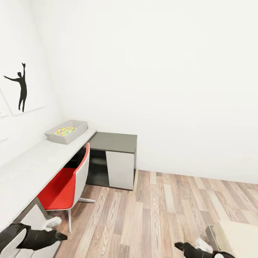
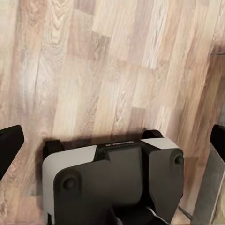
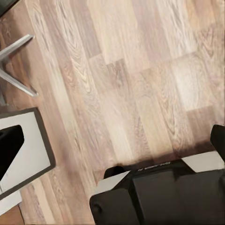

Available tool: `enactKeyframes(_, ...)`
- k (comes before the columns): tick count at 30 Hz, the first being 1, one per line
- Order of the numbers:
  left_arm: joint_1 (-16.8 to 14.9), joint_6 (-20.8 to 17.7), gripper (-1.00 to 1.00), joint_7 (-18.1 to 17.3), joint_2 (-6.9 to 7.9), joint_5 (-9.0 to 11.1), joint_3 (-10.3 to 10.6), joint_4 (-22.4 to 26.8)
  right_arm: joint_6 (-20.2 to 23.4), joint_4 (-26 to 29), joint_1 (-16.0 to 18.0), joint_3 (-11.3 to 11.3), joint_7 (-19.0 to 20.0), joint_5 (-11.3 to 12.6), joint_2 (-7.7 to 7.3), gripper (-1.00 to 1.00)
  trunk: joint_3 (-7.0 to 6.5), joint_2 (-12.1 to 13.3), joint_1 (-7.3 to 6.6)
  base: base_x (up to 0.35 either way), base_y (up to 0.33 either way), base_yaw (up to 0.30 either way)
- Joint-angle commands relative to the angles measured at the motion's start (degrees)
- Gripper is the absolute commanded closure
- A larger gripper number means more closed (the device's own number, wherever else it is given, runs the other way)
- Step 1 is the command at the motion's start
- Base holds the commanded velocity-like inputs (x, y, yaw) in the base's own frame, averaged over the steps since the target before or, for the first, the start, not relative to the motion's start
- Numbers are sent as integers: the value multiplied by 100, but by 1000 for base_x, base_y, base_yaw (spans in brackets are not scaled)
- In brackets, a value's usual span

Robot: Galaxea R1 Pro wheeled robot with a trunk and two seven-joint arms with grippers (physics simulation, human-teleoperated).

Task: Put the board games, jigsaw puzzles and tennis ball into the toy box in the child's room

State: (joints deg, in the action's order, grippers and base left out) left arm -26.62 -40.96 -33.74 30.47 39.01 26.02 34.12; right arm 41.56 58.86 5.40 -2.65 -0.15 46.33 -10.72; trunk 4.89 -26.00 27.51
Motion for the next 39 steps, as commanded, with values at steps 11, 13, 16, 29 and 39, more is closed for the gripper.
enactKeyframes(11,54,2564,-100,297,-767,-825,266,-2703,-2139,-2216,5,481,-70,-1493,145,-100,12,-13,3,0,0,0)
enactKeyframes(13,94,2995,-100,521,-936,-866,276,-3017,-2597,-2699,5,481,-95,-1567,150,-100,12,-13,3,0,0,0)
enactKeyframes(16,347,3675,-100,1259,-1219,-903,289,-3320,-3498,-3645,5,480,-176,-1645,158,-100,12,-13,3,0,0,0)
enactKeyframes(29,1056,4632,-100,4160,-1784,-944,290,-3509,-5270,-5406,5,522,-300,-1742,132,-100,12,-13,3,0,0,0)
enactKeyframes(39,1197,4715,-100,4521,-2024,-933,280,-3511,-5341,-5804,-5,543,-303,-1745,161,-100,12,-13,3,0,0,0)
